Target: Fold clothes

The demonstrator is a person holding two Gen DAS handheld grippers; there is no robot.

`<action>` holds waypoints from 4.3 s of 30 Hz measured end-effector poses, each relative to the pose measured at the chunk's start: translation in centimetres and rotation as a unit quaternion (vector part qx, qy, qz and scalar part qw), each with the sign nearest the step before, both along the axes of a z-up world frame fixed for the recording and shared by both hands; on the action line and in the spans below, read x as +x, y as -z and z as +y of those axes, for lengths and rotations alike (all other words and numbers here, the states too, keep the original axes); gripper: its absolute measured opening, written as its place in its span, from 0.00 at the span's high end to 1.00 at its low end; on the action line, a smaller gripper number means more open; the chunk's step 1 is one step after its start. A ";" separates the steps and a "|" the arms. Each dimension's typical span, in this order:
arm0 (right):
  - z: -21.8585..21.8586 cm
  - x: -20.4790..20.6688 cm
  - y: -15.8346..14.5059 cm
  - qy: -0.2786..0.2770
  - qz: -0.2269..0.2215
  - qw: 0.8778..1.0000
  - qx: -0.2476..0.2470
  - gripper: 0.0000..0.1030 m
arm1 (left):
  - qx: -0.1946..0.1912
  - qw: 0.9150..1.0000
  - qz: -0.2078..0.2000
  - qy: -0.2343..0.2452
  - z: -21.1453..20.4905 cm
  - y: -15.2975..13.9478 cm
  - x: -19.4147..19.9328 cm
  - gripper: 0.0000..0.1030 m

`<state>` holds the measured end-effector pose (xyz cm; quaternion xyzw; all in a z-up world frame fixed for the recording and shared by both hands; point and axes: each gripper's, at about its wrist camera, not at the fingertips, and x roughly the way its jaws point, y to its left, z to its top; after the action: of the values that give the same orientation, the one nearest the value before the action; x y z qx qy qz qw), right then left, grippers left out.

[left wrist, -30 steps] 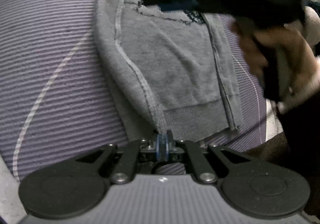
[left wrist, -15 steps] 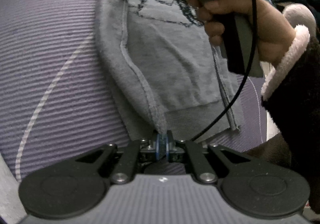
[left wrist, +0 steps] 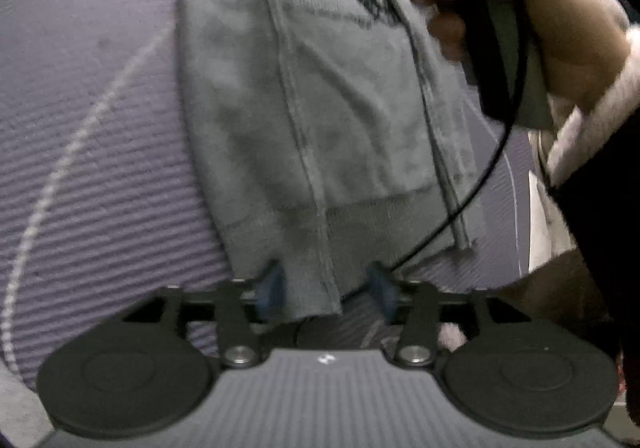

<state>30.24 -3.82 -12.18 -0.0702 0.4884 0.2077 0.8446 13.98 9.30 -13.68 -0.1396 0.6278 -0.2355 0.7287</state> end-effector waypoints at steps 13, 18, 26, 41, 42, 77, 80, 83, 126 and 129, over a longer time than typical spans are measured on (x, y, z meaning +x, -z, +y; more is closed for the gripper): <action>-11.1 -8.7 -2.1 0.052 0.032 0.998 -0.029 0.54 | 0.028 0.994 0.051 -0.088 3.1 1.6 0.2 0.43; -17.6 -11.4 -2.1 0.103 0.087 0.990 -0.043 0.51 | 0.044 0.994 0.074 -0.071 1.6 1.9 -0.1 0.44; -20.4 -15.1 0.6 0.138 0.170 0.975 -0.032 0.52 | 0.099 0.992 0.068 -0.035 -1.5 1.4 -1.4 0.47; -18.6 -19.0 1.2 0.117 0.175 0.977 -0.019 0.92 | 0.197 0.980 0.013 0.029 -4.7 0.5 -5.7 1.00; -18.8 -19.2 1.0 0.117 0.178 0.977 -0.018 0.93 | 0.200 0.979 0.009 0.035 -4.9 0.2 -6.0 1.00; -21.0 -18.3 -1.5 0.152 0.187 0.962 0.125 0.94 | 0.079 0.995 -0.014 -0.052 -3.5 -4.1 -4.8 1.00; -21.1 -16.9 -2.3 0.154 0.168 0.963 0.142 0.94 | 0.066 0.996 -0.033 -0.048 -2.9 -5.3 -4.4 1.00; -21.1 -15.9 -1.9 0.152 0.169 0.963 0.144 0.94 | 0.067 0.996 -0.050 -0.009 -3.7 -5.5 -3.5 0.88; -22.1 -9.8 -1.4 0.197 -0.009 0.958 0.208 0.96 | 0.218 0.930 -0.212 0.204 -7.9 -5.1 -1.2 0.94; -22.4 -9.5 -2.0 0.165 -0.022 0.966 0.200 0.74 | 0.222 0.932 -0.212 0.193 -7.8 -5.3 0.6 0.94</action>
<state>20.76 -26.22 -10.21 0.1767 0.4232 0.1572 0.8746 14.62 1.47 -8.40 0.2026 0.5098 -0.2509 0.7976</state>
